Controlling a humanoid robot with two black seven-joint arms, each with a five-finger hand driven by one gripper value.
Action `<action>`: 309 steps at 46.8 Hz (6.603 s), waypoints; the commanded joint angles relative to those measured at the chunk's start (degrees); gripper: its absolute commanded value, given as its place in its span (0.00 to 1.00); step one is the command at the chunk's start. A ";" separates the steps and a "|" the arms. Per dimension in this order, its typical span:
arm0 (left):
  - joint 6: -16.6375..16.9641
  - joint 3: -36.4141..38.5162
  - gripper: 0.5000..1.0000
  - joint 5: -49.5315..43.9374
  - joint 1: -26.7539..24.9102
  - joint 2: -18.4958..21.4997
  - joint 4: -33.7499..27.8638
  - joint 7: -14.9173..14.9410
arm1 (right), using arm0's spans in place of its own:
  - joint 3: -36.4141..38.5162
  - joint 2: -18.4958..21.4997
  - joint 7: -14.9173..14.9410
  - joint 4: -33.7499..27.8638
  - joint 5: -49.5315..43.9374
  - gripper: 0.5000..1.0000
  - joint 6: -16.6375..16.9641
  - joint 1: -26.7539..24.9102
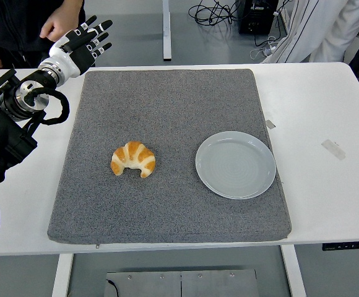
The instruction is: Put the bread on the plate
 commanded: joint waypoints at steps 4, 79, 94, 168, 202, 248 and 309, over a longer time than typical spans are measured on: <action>-0.09 0.73 0.96 0.18 0.18 0.28 -0.08 -0.56 | 0.00 0.00 0.00 0.00 0.01 1.00 0.00 0.00; -0.88 17.87 0.96 21.25 -0.70 19.17 -23.19 -0.21 | 0.00 0.00 0.00 0.00 0.01 1.00 0.00 0.00; -0.88 17.69 0.95 36.21 -0.70 24.36 -32.85 -0.82 | 0.00 0.00 0.00 0.00 0.01 1.00 0.00 0.00; 8.52 37.56 0.95 81.65 1.15 23.74 -52.99 -1.79 | 0.00 0.00 0.00 0.00 0.01 1.00 0.00 0.00; 13.45 38.44 0.94 84.99 3.96 19.35 -47.10 -2.23 | 0.00 0.00 0.00 0.00 0.01 1.00 0.00 0.00; 13.01 38.53 0.00 77.52 -11.24 23.66 -44.64 -8.03 | 0.00 0.00 0.00 0.00 0.09 1.00 0.00 0.00; 13.36 46.52 0.00 77.52 -14.14 -8.42 -24.16 -7.85 | 0.00 0.00 0.00 0.00 0.01 1.00 0.00 0.00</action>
